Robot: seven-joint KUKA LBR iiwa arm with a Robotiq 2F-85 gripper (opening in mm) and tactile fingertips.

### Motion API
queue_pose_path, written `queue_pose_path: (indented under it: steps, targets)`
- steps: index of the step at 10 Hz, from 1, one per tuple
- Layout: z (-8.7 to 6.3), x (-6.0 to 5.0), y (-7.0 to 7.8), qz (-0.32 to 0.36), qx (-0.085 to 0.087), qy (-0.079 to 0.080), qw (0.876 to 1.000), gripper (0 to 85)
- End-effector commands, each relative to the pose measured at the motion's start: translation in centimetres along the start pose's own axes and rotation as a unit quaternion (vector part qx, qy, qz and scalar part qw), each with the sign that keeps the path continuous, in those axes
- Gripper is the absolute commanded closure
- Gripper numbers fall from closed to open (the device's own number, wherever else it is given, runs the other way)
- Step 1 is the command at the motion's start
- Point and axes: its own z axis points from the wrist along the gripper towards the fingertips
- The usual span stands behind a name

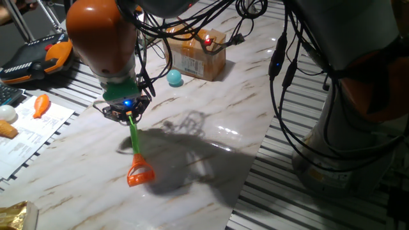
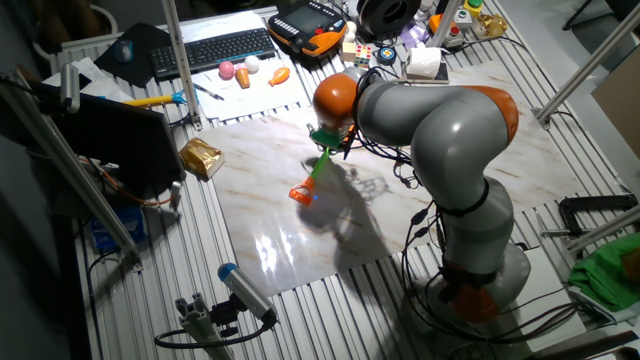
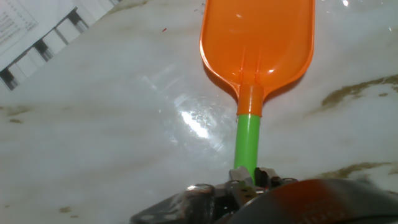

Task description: Use a shovel to scoop up an object

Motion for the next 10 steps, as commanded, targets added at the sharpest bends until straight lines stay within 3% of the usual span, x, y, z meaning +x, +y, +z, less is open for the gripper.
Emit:
queue_pose_path:
  steps: [1,3,5,8,10]
  targets:
    - [0.0,0.0,0.0,0.005,-0.002,-0.001,1.000,35.7]
    - [0.3,0.1,0.3,0.015,-0.002,-0.014,1.000,29.3]
    - [0.9,0.3,0.5,0.017,0.001,-0.031,0.999,28.7]
    - [1.8,0.4,0.6,0.021,-0.008,-0.027,0.999,31.7]
    - [2.2,0.8,0.5,0.016,0.001,-0.041,0.999,32.0]
